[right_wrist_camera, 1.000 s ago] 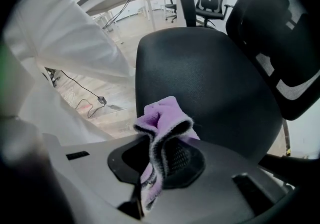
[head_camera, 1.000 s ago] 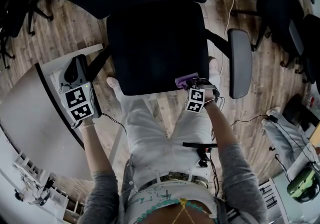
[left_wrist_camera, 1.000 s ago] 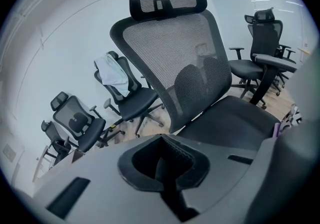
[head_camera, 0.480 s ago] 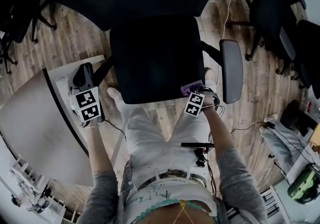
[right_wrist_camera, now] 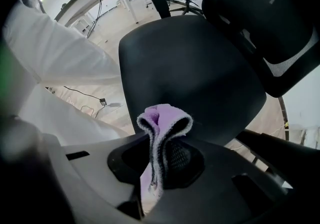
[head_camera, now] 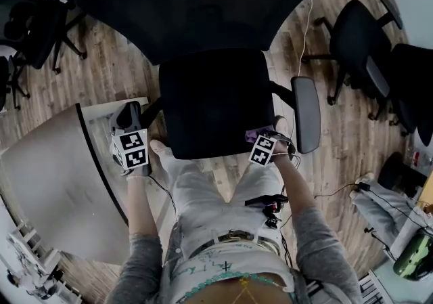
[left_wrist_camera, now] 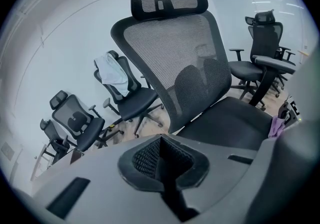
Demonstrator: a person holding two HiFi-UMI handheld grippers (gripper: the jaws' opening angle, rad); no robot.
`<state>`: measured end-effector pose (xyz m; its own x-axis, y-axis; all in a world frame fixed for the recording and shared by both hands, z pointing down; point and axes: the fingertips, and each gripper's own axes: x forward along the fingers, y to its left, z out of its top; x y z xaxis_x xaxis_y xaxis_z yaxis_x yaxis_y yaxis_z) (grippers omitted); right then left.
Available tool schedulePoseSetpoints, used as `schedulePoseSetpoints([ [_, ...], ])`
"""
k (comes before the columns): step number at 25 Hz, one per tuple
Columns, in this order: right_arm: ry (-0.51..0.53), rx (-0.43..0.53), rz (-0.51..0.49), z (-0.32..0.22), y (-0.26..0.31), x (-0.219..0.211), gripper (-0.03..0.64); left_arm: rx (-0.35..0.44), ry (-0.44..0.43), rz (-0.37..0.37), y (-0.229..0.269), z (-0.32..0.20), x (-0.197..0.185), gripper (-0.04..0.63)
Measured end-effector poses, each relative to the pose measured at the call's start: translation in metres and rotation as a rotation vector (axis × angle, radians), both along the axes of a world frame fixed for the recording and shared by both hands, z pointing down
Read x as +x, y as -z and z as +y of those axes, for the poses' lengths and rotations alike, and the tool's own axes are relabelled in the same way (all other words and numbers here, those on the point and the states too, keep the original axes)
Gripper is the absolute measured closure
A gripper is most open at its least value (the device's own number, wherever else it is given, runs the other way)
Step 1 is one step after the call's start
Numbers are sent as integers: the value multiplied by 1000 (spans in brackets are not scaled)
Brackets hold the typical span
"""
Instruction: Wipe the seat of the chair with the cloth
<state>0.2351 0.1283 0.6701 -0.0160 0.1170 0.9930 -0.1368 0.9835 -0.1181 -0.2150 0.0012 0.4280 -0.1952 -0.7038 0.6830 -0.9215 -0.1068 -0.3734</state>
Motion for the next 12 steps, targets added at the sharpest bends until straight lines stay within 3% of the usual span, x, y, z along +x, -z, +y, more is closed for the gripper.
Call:
schedulePoseSetpoints([
  [12,-111,37,-81,-33,40,-31,569,2,1,63,-1,2,-6,588],
])
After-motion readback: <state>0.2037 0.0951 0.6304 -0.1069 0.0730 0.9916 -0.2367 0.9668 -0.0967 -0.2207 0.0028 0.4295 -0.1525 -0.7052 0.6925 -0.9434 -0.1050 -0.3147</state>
